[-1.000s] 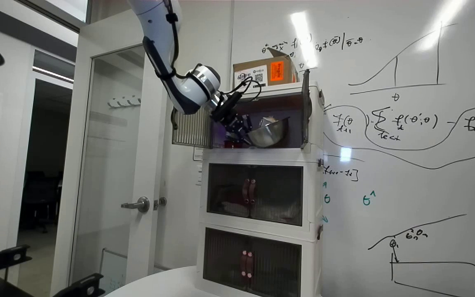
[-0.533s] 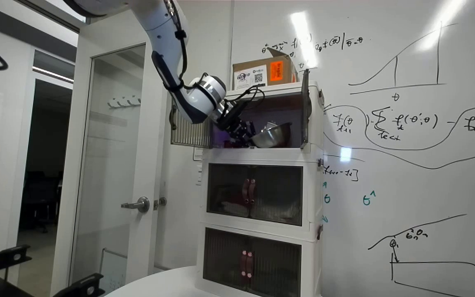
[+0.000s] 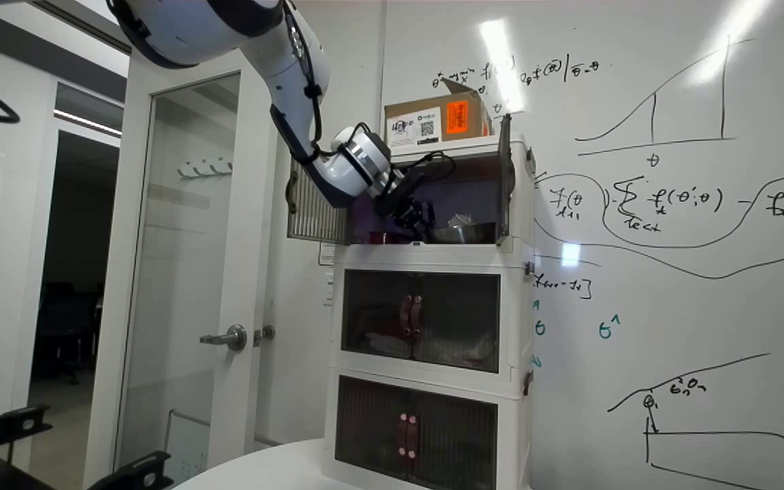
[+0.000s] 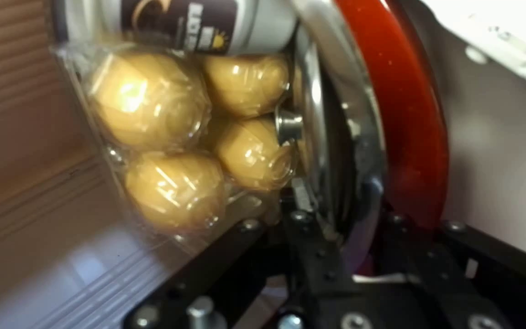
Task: Transfer the bowl to the open cabinet
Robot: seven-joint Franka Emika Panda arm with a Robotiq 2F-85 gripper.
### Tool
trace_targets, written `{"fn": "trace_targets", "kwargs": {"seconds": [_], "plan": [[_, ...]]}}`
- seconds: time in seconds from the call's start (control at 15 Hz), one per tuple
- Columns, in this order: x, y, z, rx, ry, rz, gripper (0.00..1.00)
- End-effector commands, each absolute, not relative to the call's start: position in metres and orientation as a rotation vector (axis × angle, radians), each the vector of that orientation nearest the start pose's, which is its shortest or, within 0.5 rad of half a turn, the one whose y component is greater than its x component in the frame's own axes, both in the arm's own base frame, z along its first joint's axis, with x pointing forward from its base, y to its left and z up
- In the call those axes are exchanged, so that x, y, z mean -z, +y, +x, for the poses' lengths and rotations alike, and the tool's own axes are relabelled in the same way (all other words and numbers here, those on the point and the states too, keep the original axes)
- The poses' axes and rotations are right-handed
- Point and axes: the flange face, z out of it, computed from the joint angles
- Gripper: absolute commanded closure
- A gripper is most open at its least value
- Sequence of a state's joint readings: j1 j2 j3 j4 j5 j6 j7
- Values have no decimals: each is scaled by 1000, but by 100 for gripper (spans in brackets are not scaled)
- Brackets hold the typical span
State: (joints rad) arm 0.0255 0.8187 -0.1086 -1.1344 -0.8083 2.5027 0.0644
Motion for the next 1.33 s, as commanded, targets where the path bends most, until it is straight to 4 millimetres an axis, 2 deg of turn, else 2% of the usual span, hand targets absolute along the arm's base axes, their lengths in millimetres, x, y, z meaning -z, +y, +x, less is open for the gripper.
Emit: {"fn": "trace_targets", "kwargs": {"seconds": [0.0, 0.33, 0.4, 0.8, 1.27], "plan": [[-390, -42, 817, -653, 471, 2330, 42], [-396, -43, 813, -673, 441, 2358, 6], [-398, -43, 812, -677, 440, 2355, 2], [-419, -38, 797, -777, 316, 2334, 0], [-416, -39, 765, -829, 78, 2430, 0]]}}
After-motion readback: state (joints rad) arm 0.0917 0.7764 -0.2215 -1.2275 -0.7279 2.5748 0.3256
